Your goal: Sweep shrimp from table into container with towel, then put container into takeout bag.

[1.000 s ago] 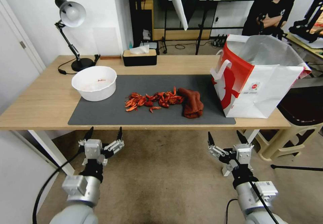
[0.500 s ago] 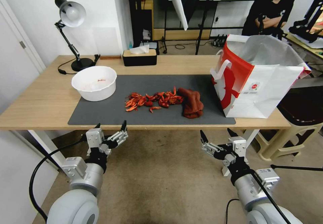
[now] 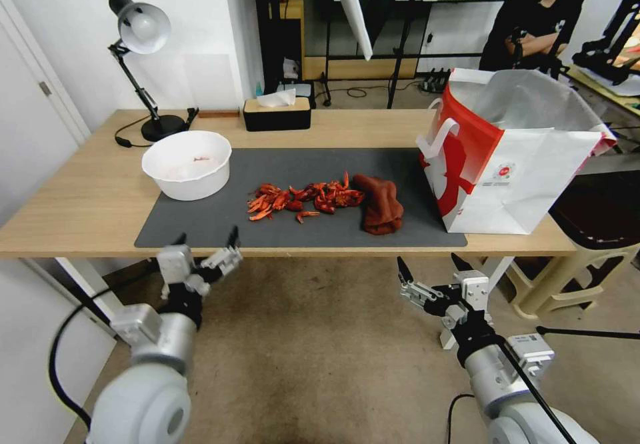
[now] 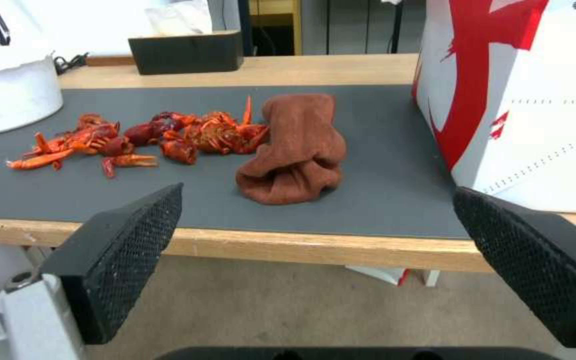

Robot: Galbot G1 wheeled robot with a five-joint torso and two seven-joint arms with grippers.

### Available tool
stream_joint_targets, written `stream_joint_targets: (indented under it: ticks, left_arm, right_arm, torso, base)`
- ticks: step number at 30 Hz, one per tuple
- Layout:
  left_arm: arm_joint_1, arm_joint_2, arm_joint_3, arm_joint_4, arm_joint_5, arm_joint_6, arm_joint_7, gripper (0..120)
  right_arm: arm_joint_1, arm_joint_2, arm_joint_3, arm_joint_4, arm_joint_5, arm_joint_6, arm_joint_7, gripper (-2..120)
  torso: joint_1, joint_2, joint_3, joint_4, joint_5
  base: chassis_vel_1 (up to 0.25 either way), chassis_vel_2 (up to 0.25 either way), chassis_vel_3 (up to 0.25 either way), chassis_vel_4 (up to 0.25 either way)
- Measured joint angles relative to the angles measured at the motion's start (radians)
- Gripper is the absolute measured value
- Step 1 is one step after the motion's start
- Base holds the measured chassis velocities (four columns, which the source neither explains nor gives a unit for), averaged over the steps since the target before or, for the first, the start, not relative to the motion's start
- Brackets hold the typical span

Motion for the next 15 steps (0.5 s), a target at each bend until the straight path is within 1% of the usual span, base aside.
stream_joint_targets:
  ticks: [1,2,4,5,6,7,8,11,12,13,14,15]
  left_arm:
    - [-0.031,0.023,-0.02,0.029,-0.02,-0.013,0.018,100]
    - [-0.031,0.023,-0.02,0.029,-0.02,-0.013,0.018,100]
    - [-0.096,0.077,-0.043,0.093,-0.06,-0.041,0.073,100]
    - [-0.096,0.077,-0.043,0.093,-0.06,-0.041,0.073,100]
    - [-0.114,0.094,-0.046,0.112,-0.071,-0.047,0.087,100]
    - [-0.157,0.135,-0.047,0.161,-0.092,-0.067,0.126,100]
    - [-0.157,0.135,-0.047,0.161,-0.092,-0.067,0.126,100]
    - [-0.221,0.207,-0.04,0.233,-0.106,-0.093,0.165,100]
    - [-0.249,0.238,-0.037,0.261,-0.111,-0.098,0.178,100]
    - [-0.249,0.238,-0.037,0.261,-0.111,-0.098,0.178,100]
    - [-0.262,0.254,-0.036,0.275,-0.113,-0.1,0.186,100]
    - [-0.293,0.293,-0.033,0.308,-0.113,-0.115,0.213,100]
  right_arm:
    - [0.0,0.0,0.0,0.0,0.0,0.0,0.001,100]
    - [0.0,0.0,0.0,0.0,0.0,0.0,0.001,100]
    - [-0.001,0.0,-0.003,0.0,-0.001,0.0,0.002,100]
    - [-0.001,0.0,-0.003,0.0,-0.001,0.0,0.002,100]
    - [-0.001,0.0,-0.004,0.0,-0.002,0.0,0.002,100]
    - [0.0,0.0,-0.005,0.0,-0.006,0.0,0.003,100]
    - [0.0,0.0,-0.005,0.0,-0.006,0.0,0.003,100]
    - [0.003,0.0,-0.006,-0.001,-0.008,-0.003,0.004,100]
    - [0.004,0.0,-0.006,-0.001,-0.009,-0.004,0.004,100]
    - [0.004,0.0,-0.006,-0.001,-0.009,-0.004,0.004,100]
    - [0.005,0.0,-0.006,-0.001,-0.009,-0.005,0.004,100]
    - [0.006,0.0,-0.006,-0.002,-0.009,-0.007,0.004,100]
  torso:
    - [0.0,0.0,0.0,0.0001,-0.0001]
    - [0.0,0.0,0.0,0.0001,-0.0001]
    - [0.0,0.0,0.0,0.0001,0.0]
    - [0.0,0.0,0.0,0.0001,0.0]
    - [0.0,0.0,0.0,0.0002,-0.0002]
    - [0.0,0.0,0.0,-0.0001,-0.0001]
    - [0.0,0.0,0.0,-0.0001,-0.0001]
    - [0.0,0.0,0.0,0.0001,-0.0003]
    - [0.0,0.0,0.0,0.0001,-0.0003]
    - [0.0,0.0,0.0,0.0001,-0.0003]
    - [0.0,0.0,0.0,0.0001,-0.0003]
    - [0.0,0.0,0.0,0.0001,-0.0003]
  base:
    - [0.0,0.0,0.0,0.0]
    - [0.0,0.0,0.0,0.0]
    - [0.0,0.0,0.0,0.0]
    - [0.0,0.0,0.0,0.0]
    - [0.0,0.0,0.0,0.0]
    - [0.0,0.0,0.0,0.0]
    - [0.0,0.0,0.0,0.0]
    - [0.0,0.0,0.0,0.0]
    - [0.0,0.0,0.0,0.0]
    - [0.0,0.0,0.0,0.0]
    - [0.0,0.0,0.0,0.0]
    - [0.0,0.0,0.0,0.0]
